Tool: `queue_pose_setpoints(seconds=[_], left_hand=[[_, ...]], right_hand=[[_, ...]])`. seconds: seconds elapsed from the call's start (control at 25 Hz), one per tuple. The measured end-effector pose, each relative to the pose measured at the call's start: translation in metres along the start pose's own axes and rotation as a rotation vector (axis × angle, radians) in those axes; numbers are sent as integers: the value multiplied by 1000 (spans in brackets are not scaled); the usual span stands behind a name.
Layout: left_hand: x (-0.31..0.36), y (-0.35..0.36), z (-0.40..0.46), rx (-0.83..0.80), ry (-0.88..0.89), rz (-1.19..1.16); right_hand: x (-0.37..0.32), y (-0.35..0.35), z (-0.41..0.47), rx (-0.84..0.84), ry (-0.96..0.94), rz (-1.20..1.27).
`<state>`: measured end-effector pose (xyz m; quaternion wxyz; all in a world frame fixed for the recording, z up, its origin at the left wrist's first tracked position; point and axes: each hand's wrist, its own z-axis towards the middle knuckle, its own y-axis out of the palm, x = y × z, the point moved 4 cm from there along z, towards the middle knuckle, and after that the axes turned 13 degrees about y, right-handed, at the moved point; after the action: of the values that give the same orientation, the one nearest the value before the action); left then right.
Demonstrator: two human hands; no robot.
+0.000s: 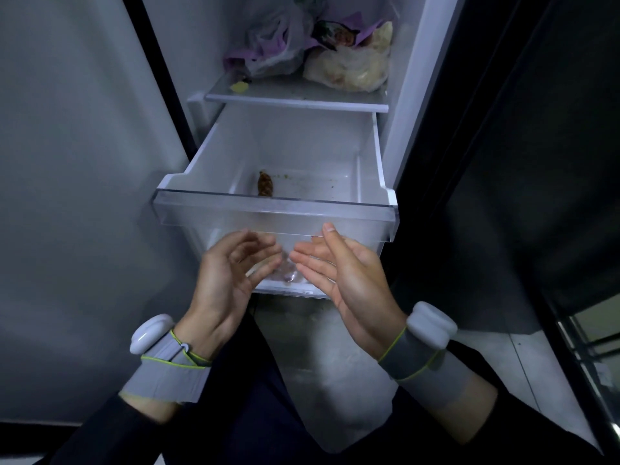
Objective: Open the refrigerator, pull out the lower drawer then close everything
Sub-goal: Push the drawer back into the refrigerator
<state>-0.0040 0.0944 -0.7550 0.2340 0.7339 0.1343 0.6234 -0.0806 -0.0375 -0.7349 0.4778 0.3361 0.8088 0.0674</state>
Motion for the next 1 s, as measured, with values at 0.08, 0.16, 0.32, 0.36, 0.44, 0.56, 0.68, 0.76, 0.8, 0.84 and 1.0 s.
queue_pose_setpoints(seconds=[0.08,0.16,0.32,0.36,0.44,0.56,0.68,0.76,0.8,0.84,1.0], left_hand=[[1,5,-4,-48,-66,111],[3,10,-8,-112,-101,205],[10,24,-17,-221,-96,278],[12,28,-18,-233,-83,277],[17,33,-18,-247,-45,275],[23,38,-15,-251,18,280],[31,43,-11,-267,100,299],[39,48,-7,-272,166,319],[43,50,-4,-267,202,328],[47,53,-2,-259,243,340],[68,60,4,-239,469,432]], right_hand=[[-1,1,0,25,12,-111],[-2,3,-2,26,19,-202],[-6,12,-8,-32,12,-274],[-8,14,-9,-50,1,-277],[-12,18,-11,-77,-29,-283],[-19,21,-13,-89,-68,-289],[-29,25,-12,-105,-113,-297],[-37,28,-11,-105,-156,-308],[-41,29,-11,-103,-179,-313],[-44,31,-10,-101,-203,-320],[-57,41,-7,-87,-310,-380]])
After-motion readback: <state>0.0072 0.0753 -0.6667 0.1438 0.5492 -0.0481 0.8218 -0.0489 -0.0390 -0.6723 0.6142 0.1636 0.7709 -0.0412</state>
